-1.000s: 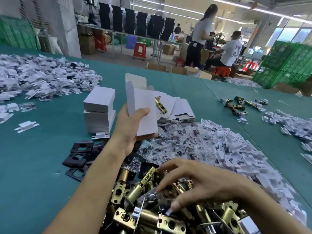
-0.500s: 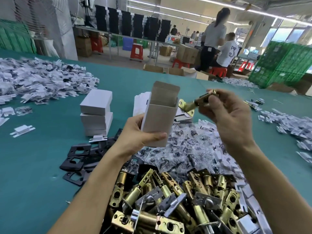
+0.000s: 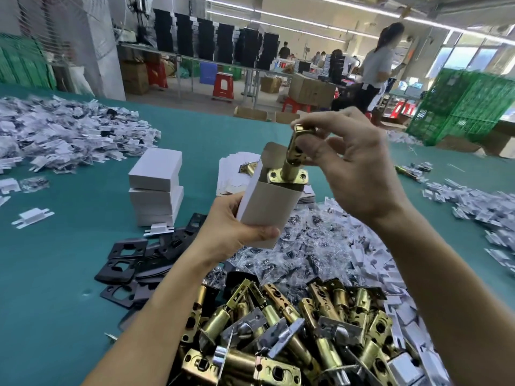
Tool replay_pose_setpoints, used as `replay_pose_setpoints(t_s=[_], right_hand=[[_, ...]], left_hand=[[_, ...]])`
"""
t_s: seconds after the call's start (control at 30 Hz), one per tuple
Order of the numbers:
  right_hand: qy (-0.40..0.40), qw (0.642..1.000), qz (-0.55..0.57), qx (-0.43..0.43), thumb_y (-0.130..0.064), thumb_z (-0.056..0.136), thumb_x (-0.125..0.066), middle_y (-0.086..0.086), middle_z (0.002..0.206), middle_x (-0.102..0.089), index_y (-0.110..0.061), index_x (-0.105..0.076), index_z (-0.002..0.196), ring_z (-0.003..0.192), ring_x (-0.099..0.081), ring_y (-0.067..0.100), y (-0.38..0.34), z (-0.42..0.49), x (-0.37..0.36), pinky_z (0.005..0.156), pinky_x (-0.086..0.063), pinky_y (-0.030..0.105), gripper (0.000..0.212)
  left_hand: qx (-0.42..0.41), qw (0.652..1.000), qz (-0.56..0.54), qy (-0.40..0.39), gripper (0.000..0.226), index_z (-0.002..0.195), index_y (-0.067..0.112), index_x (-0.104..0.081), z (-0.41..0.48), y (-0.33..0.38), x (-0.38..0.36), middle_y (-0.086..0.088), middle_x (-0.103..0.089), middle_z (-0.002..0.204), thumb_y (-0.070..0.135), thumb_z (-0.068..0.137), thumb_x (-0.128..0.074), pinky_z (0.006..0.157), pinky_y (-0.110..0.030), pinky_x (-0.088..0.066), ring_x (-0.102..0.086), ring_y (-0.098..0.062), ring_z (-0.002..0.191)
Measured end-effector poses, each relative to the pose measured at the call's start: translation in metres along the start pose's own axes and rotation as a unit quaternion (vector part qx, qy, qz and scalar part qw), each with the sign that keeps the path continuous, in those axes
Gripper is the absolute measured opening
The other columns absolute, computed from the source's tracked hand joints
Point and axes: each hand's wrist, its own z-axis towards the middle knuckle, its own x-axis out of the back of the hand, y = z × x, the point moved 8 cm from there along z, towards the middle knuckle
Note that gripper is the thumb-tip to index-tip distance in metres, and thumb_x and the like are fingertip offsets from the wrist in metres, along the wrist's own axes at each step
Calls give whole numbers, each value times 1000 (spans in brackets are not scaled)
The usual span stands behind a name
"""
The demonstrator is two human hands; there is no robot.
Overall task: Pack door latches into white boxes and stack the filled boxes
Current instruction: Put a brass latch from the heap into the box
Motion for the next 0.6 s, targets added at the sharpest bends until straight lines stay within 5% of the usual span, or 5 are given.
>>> replay_pose_setpoints(t_s=[0.17,0.43,0.6], right_hand=[[-16,1000,19,0,-17,94,-64,-1,101,-56,-15,-69,114,99,-65,30,-13,15,-11,81,-57,51,20],[-5,996,-65,60,-14,93,-66,11,104,-60,-13,-71,111,94,-65,22,-34,23,-2,81,-57,38,19],[-12,995,92,-20,-6,95,-61,14,103,-67,-8,-63,103,94,-70,26,-22,23,1,77,-61,39,8]], left_hand=[[-22,999,-24,10,48,95,28,-79,0,4,2,-7,-76,96,19,50,-95,69,-33,-61,-74,-20,87],[-46,999,-11,28,49,97,25,-78,1,7,2,-9,-75,95,10,54,-95,66,-33,-62,-72,-18,85],[-52,998,-21,40,50,102,12,-75,1,10,5,-15,-73,97,11,57,-94,66,-34,-61,-71,-22,85]])
